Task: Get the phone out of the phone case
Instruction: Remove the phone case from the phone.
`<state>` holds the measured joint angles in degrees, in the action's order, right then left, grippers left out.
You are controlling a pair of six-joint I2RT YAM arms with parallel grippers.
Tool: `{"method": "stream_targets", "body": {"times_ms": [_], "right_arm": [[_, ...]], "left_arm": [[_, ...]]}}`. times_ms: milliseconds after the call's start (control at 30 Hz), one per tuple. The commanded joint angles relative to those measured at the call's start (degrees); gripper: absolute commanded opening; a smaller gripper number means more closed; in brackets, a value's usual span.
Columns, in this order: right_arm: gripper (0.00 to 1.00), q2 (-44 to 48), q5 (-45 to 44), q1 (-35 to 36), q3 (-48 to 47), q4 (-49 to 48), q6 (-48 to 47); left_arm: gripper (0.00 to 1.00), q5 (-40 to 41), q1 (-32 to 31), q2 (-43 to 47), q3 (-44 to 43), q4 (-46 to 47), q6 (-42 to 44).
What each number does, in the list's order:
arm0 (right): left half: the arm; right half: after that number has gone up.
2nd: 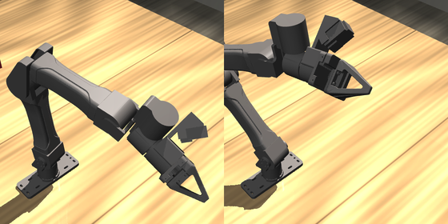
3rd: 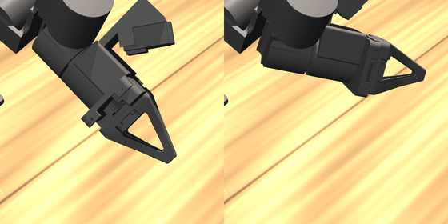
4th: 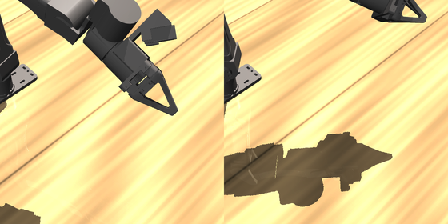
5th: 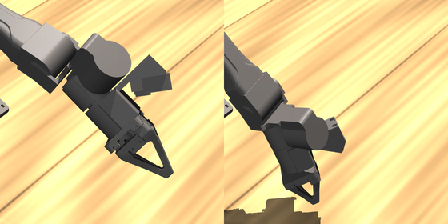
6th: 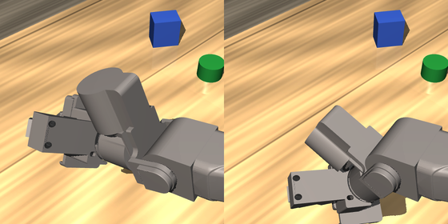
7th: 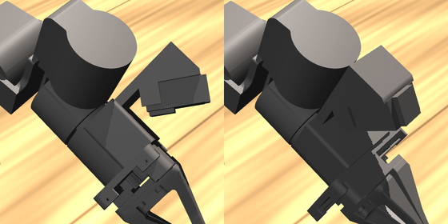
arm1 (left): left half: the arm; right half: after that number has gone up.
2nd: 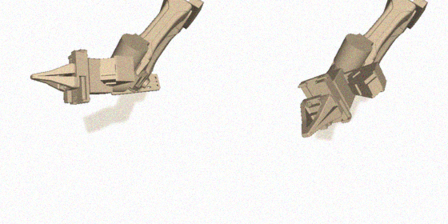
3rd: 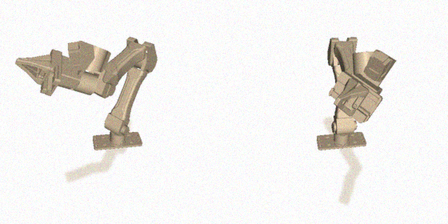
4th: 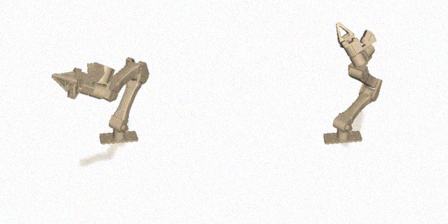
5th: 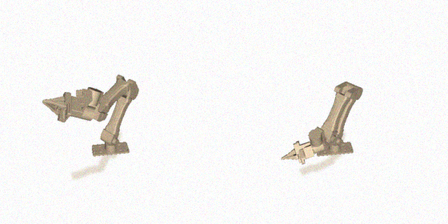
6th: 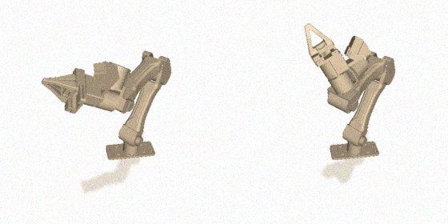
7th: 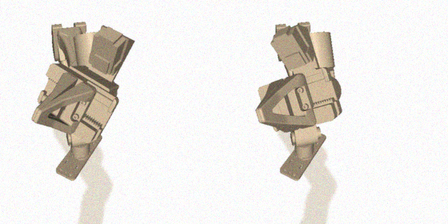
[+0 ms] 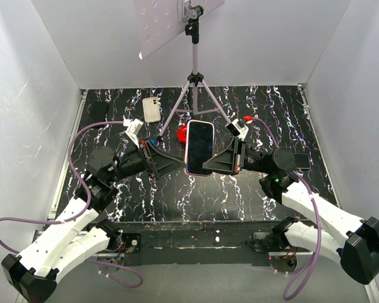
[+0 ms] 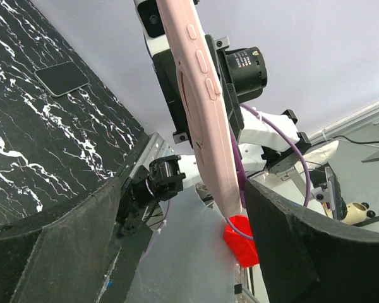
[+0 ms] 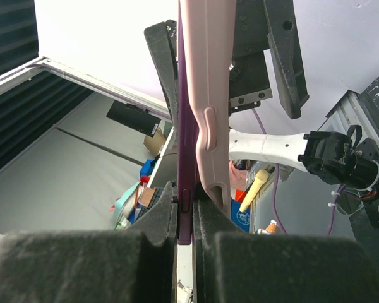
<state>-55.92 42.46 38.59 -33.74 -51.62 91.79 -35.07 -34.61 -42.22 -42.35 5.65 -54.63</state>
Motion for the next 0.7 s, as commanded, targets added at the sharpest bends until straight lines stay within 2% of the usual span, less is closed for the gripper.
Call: {"method": "stream_targets", "body": {"times_ms": [0,100,200,333,500,567,633,667], "right_arm": [[0.01,0.7,0.0,-0.3,-1.5,-7.2,0.7],[0.01,0.6,0.4,-0.3,-1.8,-7.5,0.8],[0.01,0.5,0.6,-0.3,-1.9,-7.7,0.8],[0.01,0.4,0.6,-0.3,-1.9,-7.4,0.7],[0.01,-0.4,0.8,-0.2,-1.7,-6.7,0.0],[0.01,-0.6,0.8,0.0,-1.6,-4.8,-1.3],[0.01,-0.6,1.0,0.1,-1.6,-2.2,-3.1],[0.01,-0.3,1.1,0.2,-1.8,0.1,-4.4]], "left_arm": [[0.76,-0.7,0.2,-0.7,0.0,0.4,0.3],[0.67,-0.8,0.2,-2.0,-0.6,-0.4,0.9],[0.54,-0.1,0.2,-2.9,-1.1,-1.8,1.9],[0.44,-0.3,0.2,-4.5,-1.9,-2.0,2.4],[0.44,-0.6,-0.1,-7.2,-4.5,-1.9,3.0],[0.36,-0.3,-0.2,-9.2,-6.4,-2.2,3.1],[0.19,1.6,-0.1,-11.1,-9.2,-5.3,4.2],[0.11,5.0,-0.2,-12.1,-10.9,-11.0,5.8]]}}
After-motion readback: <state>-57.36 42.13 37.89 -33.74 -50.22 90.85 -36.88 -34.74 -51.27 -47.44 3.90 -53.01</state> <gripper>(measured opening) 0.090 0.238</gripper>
